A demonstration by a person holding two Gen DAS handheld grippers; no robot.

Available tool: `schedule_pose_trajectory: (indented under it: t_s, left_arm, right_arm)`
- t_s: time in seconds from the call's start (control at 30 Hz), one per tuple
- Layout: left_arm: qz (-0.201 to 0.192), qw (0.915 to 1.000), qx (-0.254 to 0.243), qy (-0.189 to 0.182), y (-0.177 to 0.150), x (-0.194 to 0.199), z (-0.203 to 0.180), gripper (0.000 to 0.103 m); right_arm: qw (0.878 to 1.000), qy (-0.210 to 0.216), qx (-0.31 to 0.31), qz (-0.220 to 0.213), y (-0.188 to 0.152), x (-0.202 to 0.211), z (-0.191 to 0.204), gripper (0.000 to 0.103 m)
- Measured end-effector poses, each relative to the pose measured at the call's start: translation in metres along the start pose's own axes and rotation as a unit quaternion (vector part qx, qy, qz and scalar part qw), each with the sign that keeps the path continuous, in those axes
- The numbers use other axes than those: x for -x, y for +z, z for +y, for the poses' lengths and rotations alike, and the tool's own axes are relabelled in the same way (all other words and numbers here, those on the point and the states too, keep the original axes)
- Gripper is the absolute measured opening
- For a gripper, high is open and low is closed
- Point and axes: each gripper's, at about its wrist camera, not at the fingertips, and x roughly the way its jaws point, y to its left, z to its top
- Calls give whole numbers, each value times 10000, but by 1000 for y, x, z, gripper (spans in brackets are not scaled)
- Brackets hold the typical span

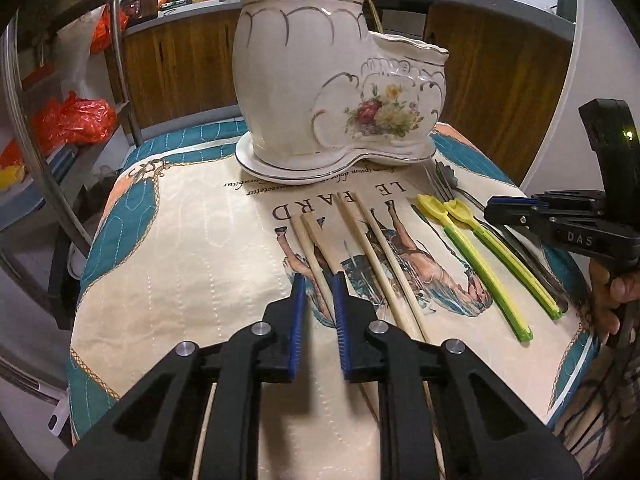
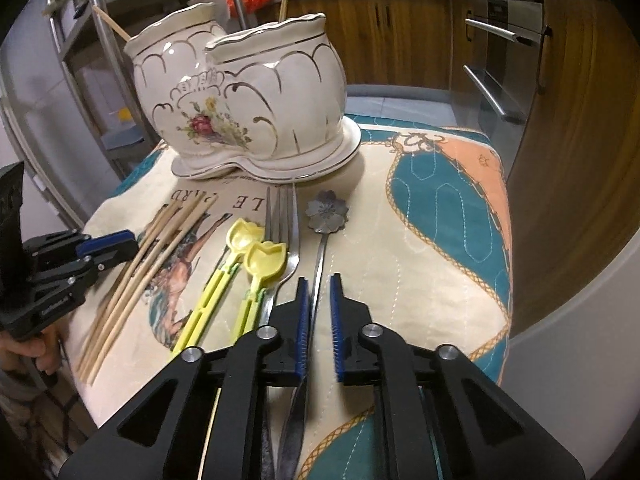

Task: Organize utensils
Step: 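Grasp another wooden chopstick with the left tool while the right tool grasps the flower-handled spoon, then lift the chopstick with the left tool over the pot while the right tool carries the spoon there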

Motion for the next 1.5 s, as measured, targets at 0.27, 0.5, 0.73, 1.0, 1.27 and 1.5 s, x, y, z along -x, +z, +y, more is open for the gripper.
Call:
schedule_pose_trajectory:
  t_s: [0.27,0.5,0.73,1.0,1.27,1.5]
  left_arm:
    - [212,9996,-94,-129,2,3,11,10]
    - [759,9966,-68,-321,17,-2,27,12]
    - [1512,9877,-80,-400,35,-13,35,16]
    - [2007,9788,-257,-332,44,-26,37,8]
    - [1292,9905,216,-414,37,-8,56,4]
    - [-221,9938,708,-833,33,38,73,4]
  right_arm:
    - [9962,-228,692,474,4,4,7,5]
    - [9875,-184,848,1315,22,-4,5,6]
    - [9695,-424,1139,2129,52,-29,18,8]
    - [9678,-469,1023,2250,58,-34,19,4]
    - [9887,-269,621,1338,51,-7,7,4]
    - [9995,162,132,216,43,30,-6,4]
